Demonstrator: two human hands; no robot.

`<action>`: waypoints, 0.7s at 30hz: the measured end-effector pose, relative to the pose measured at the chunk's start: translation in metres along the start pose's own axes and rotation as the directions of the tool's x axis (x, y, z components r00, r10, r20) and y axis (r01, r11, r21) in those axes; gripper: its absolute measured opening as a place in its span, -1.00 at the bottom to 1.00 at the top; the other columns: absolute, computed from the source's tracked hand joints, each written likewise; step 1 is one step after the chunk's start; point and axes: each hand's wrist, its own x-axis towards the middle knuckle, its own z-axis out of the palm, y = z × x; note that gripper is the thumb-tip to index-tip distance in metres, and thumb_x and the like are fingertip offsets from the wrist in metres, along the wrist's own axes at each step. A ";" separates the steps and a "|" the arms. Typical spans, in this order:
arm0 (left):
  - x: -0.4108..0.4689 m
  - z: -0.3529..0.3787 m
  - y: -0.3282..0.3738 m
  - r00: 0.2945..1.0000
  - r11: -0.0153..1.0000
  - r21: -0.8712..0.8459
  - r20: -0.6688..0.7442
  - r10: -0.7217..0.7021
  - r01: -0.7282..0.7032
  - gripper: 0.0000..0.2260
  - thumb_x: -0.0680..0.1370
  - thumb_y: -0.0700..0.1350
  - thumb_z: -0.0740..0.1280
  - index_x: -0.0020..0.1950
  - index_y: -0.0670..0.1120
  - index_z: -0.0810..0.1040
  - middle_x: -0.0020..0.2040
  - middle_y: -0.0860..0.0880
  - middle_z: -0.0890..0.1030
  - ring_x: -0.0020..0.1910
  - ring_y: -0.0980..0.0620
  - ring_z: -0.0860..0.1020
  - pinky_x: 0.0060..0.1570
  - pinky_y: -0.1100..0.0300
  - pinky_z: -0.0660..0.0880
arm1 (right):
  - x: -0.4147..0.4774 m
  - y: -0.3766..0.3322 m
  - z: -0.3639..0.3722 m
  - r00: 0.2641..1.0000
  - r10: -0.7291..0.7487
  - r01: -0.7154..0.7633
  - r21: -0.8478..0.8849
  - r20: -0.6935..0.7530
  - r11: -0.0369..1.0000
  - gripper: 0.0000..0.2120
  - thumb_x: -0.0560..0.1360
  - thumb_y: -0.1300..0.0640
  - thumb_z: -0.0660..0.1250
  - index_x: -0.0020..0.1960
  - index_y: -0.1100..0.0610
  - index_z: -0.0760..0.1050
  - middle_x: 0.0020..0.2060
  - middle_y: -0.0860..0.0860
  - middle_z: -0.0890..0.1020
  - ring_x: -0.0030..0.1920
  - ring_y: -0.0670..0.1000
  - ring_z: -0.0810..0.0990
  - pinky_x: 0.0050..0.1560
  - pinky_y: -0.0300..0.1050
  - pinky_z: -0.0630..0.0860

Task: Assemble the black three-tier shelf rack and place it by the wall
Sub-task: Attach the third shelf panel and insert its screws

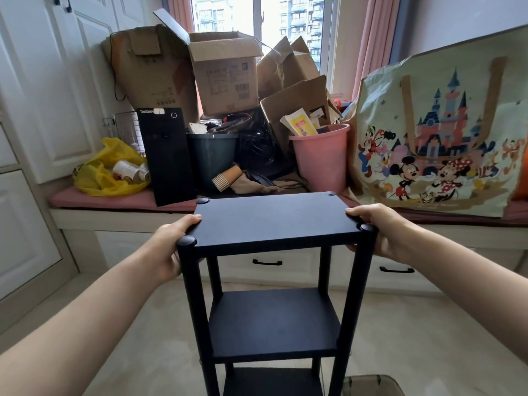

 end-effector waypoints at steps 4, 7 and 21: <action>-0.001 0.001 -0.001 1.000 1.000 0.012 -0.012 0.011 -0.011 -0.79 0.60 -0.02 0.40 -0.01 -0.17 0.57 -0.27 -0.09 0.57 -0.50 0.05 0.61 -0.56 0.23 0.52 | 0.001 -0.002 0.000 1.000 0.023 -0.023 -0.008 0.000 1.000 -0.89 0.52 0.18 0.34 -0.07 0.24 0.50 -0.48 0.07 0.61 -0.47 0.03 0.62 -0.42 -0.06 0.62; 0.001 0.001 0.001 0.999 0.999 0.031 -0.041 0.021 -0.019 -0.79 0.59 -0.01 0.42 -0.01 -0.15 0.57 -0.24 -0.09 0.56 -0.33 0.00 0.59 -0.55 0.24 0.53 | 0.002 -0.006 -0.001 1.000 0.016 -0.015 -0.036 0.016 0.999 -0.88 0.52 0.19 0.34 -0.04 0.27 0.51 -0.37 0.10 0.62 -0.46 0.04 0.63 -0.40 -0.04 0.64; 0.005 0.005 0.008 0.999 0.996 0.084 -0.039 -0.013 0.016 -0.80 0.56 -0.01 0.45 0.01 -0.12 0.57 -0.24 -0.07 0.58 -0.56 0.07 0.57 -0.62 0.27 0.46 | 0.014 -0.018 -0.008 0.995 0.033 -0.018 -0.166 0.092 0.986 -0.71 0.54 0.06 0.37 0.11 0.26 0.50 -0.14 0.13 0.58 -0.31 0.05 0.66 -0.30 -0.01 0.65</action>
